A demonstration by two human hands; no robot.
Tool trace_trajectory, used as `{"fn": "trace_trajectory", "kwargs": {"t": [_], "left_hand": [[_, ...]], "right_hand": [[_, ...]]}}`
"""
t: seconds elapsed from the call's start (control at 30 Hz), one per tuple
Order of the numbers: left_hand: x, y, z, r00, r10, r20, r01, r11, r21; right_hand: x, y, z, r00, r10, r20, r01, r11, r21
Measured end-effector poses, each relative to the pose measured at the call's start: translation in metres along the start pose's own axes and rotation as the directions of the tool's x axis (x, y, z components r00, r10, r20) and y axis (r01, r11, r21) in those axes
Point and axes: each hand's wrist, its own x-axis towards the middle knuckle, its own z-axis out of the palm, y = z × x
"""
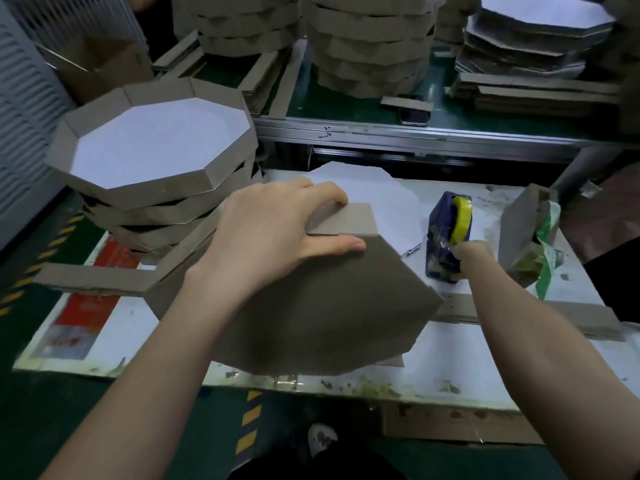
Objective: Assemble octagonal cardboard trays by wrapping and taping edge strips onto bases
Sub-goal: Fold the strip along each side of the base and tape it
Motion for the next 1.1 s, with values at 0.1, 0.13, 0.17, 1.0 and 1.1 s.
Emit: {"fn": "trace_trajectory", "kwargs": {"t": [0.1, 0.13, 0.17, 1.0, 1.1], "left_hand": [[0.005, 0.002, 0.004, 1.0, -0.01, -0.016, 0.01, 1.0, -0.019], [0.006, 0.002, 0.006, 1.0, -0.012, -0.02, 0.011, 1.0, -0.023], [0.007, 0.003, 0.007, 1.0, -0.013, -0.024, 0.013, 1.0, -0.024], [-0.009, -0.002, 0.005, 0.999, -0.028, -0.037, 0.027, 1.0, -0.015], [-0.013, 0.0, 0.003, 0.999, -0.007, -0.032, 0.008, 1.0, 0.02]], "right_hand": [[0.006, 0.0, -0.002, 0.998, 0.052, 0.021, -0.054, 0.993, 0.108], [0.009, 0.0, -0.003, 0.997, 0.067, 0.032, -0.072, 0.985, 0.157], [0.011, -0.001, -0.005, 0.996, 0.082, 0.045, -0.09, 0.972, 0.217], [-0.011, 0.089, 0.04, 0.96, -0.005, -0.279, 0.181, 0.773, 0.608], [-0.013, 0.09, 0.036, 0.963, 0.062, -0.26, 0.111, 0.792, 0.6]]}}
